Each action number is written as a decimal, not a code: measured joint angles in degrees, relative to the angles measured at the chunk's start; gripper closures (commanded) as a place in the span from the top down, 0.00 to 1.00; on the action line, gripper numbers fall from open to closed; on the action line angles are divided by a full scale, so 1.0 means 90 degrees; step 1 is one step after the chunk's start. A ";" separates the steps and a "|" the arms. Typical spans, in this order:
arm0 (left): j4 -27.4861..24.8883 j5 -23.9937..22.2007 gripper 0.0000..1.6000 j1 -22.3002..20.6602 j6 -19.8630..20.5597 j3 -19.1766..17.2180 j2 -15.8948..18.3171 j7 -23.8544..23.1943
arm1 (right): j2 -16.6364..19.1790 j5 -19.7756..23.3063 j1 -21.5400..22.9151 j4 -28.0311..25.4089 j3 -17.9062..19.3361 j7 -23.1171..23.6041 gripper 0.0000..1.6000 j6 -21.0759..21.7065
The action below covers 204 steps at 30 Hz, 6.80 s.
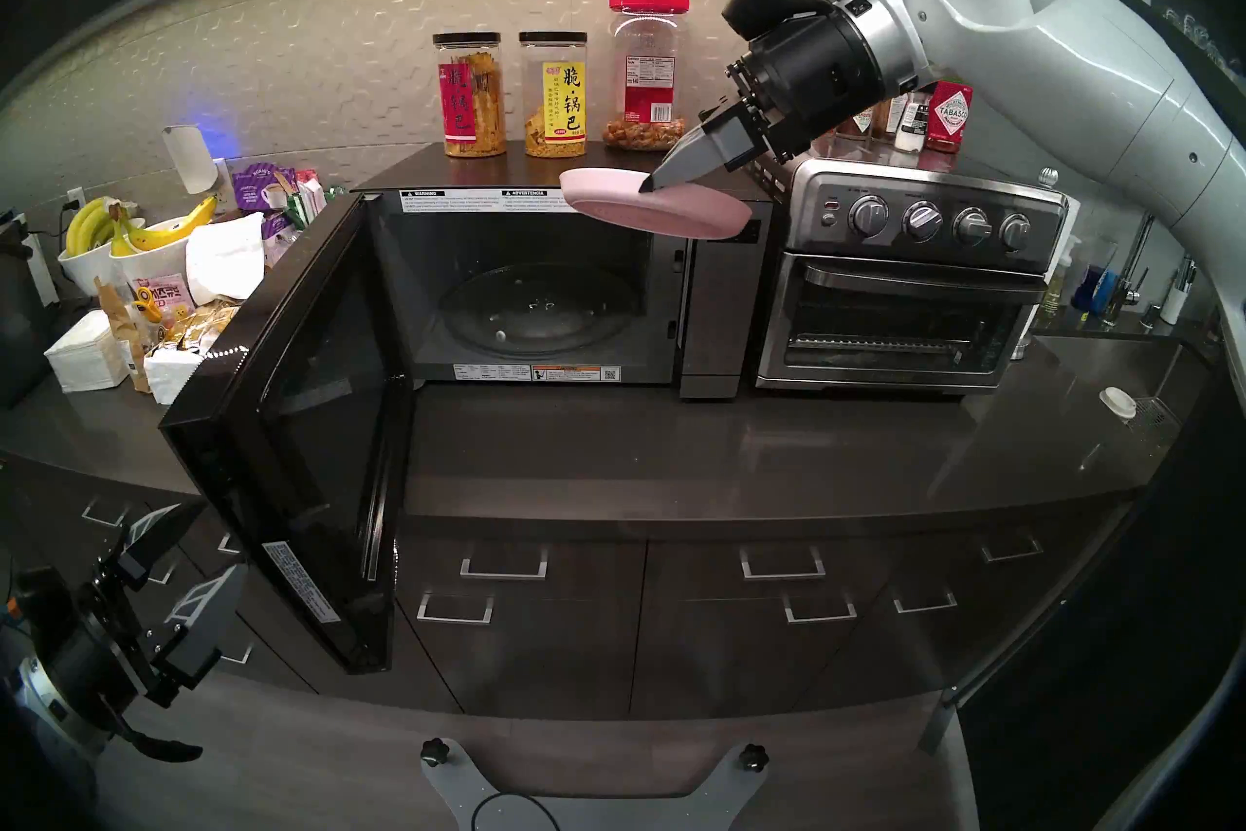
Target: Open the microwave, put the plate inside, and close the door
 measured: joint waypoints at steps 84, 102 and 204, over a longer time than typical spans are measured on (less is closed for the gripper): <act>0.0000 0.0043 1.00 -0.0067 0.0061 -0.0027 -0.0068 -0.0062 | -0.1135 -0.0366 -0.1109 -0.0413 -0.0503 -0.1724 0.00 -0.1084; 0.0000 0.0052 1.00 -0.0081 0.0076 -0.0031 -0.0083 -0.0076 | -0.1252 -0.0440 -0.1399 -0.0774 -0.0517 -0.2903 0.00 -0.1029; 0.0000 0.0103 1.00 -0.0156 0.0136 -0.0062 -0.0159 -0.0148 | -0.2815 -0.1887 -0.2385 0.0688 -0.0847 -0.5105 0.00 -0.1226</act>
